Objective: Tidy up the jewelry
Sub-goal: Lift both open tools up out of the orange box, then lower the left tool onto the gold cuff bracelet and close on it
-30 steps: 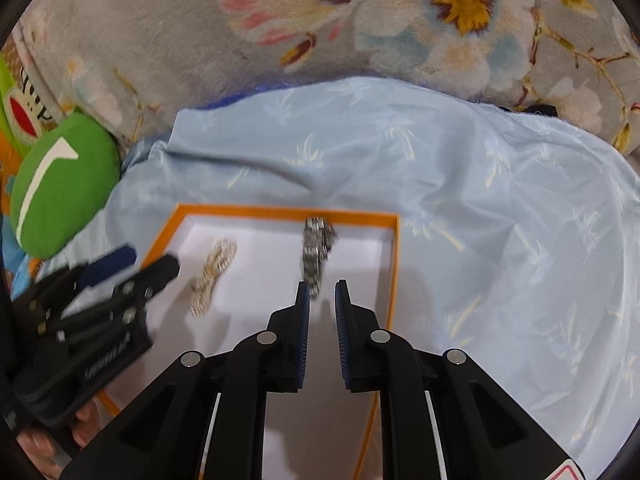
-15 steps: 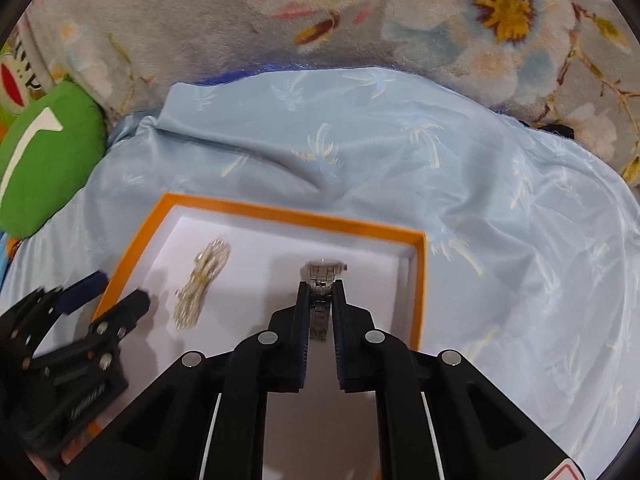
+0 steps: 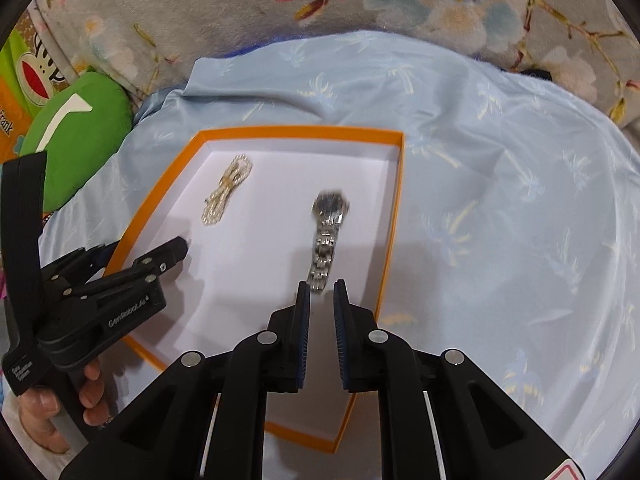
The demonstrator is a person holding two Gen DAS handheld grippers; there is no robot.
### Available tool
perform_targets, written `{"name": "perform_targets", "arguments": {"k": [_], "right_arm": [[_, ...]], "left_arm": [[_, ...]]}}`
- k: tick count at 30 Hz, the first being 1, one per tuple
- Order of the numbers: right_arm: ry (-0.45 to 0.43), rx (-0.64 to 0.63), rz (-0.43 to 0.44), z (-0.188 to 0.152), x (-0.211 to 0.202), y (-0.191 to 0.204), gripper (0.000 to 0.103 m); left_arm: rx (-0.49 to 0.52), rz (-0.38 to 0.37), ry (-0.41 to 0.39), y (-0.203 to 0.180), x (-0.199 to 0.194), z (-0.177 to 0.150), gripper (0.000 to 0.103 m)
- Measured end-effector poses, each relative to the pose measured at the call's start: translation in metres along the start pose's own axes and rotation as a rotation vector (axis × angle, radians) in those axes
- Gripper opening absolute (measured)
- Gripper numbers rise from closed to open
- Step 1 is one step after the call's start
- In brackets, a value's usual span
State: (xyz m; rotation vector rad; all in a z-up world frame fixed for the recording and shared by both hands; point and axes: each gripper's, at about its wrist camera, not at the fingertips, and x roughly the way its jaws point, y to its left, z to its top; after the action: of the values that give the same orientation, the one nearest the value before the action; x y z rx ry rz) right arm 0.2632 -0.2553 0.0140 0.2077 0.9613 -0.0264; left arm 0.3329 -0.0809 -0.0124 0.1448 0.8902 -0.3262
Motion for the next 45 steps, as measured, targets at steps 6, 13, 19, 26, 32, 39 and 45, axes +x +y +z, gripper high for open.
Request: {"name": "perform_targets", "arguments": {"k": [6, 13, 19, 26, 32, 39, 45], "right_arm": [[-0.026, 0.028, -0.001, 0.002, -0.008, -0.003, 0.01], [-0.002, 0.0, -0.028, 0.001, 0.004, 0.001, 0.01], [-0.023, 0.014, -0.038, 0.003, 0.002, -0.009, 0.009], [-0.107, -0.018, -0.048, -0.016, -0.036, 0.001, 0.009], [-0.142, -0.057, -0.031, -0.069, -0.079, 0.01, 0.012], [-0.111, -0.018, 0.002, -0.139, -0.1, 0.019, 0.012], [-0.116, -0.012, 0.013, -0.177, -0.106, 0.037, 0.012]], "left_arm": [[-0.009, 0.008, 0.017, -0.002, -0.002, -0.002, 0.054], [-0.025, 0.025, 0.008, -0.01, -0.007, -0.01, 0.054], [-0.026, 0.025, 0.003, -0.016, -0.008, -0.013, 0.054], [-0.034, 0.035, -0.004, -0.01, -0.009, -0.012, 0.054], [-0.091, -0.011, -0.079, 0.016, -0.063, -0.027, 0.064], [-0.108, 0.019, -0.115, 0.031, -0.127, -0.087, 0.068], [-0.12, 0.03, -0.113, 0.03, -0.152, -0.141, 0.068]]}}
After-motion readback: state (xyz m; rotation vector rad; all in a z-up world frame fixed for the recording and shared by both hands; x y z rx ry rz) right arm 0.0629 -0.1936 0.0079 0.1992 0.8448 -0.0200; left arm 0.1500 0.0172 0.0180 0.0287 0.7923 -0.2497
